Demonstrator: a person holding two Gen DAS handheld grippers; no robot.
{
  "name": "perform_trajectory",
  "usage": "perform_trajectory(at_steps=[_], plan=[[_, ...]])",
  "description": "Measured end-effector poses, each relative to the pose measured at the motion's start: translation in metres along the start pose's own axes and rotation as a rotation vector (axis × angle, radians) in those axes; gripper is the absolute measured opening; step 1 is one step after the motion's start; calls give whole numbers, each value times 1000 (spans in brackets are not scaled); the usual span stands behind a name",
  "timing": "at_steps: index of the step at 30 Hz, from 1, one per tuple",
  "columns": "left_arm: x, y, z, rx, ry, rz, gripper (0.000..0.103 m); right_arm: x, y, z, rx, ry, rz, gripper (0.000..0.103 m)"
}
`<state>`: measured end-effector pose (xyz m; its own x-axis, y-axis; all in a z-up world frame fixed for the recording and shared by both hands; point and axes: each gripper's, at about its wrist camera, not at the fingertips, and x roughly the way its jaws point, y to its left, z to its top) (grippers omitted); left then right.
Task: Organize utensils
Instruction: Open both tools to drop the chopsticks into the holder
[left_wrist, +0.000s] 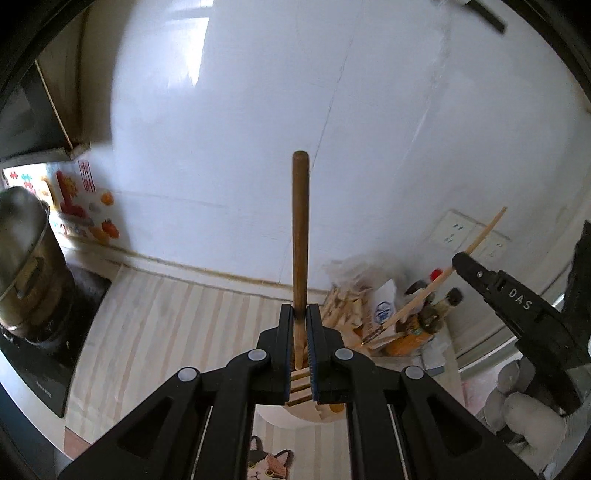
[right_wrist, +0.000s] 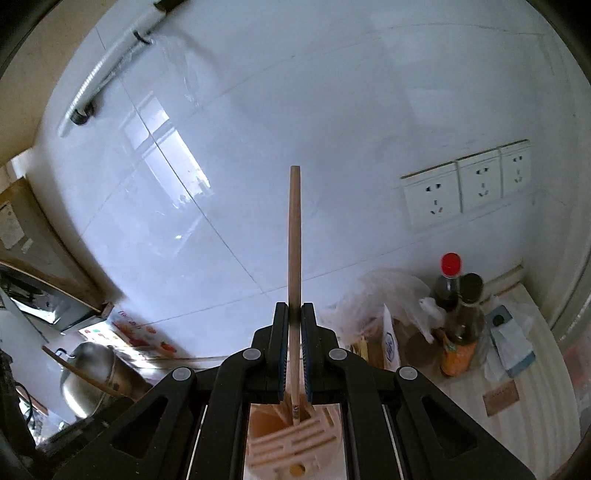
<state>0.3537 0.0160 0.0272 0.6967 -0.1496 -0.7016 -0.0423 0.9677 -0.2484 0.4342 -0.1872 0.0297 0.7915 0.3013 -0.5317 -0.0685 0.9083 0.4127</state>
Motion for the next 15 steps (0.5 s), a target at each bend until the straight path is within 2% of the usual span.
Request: perform_trajectory(at_steps=[4, 9, 12, 13, 14, 15], plan=[[23, 3, 2, -17, 34, 15, 4, 30, 0, -8, -6, 20, -18, 7], [44, 1, 1, 9, 80, 43, 5, 55, 3, -21, -32, 59, -35, 7], [39, 0, 1, -5, 96, 38, 8, 70, 2, -27, -40, 157, -41, 8], [34, -1, 1, -7, 89, 36, 11, 72, 1, -28, -35, 181, -36, 12], [27, -2, 1, -4, 78, 46, 15, 72, 0, -29, -33, 189, -34, 25], [21, -4, 1, 3, 65, 70, 31, 68, -1, -29, -29, 189, -31, 35]])
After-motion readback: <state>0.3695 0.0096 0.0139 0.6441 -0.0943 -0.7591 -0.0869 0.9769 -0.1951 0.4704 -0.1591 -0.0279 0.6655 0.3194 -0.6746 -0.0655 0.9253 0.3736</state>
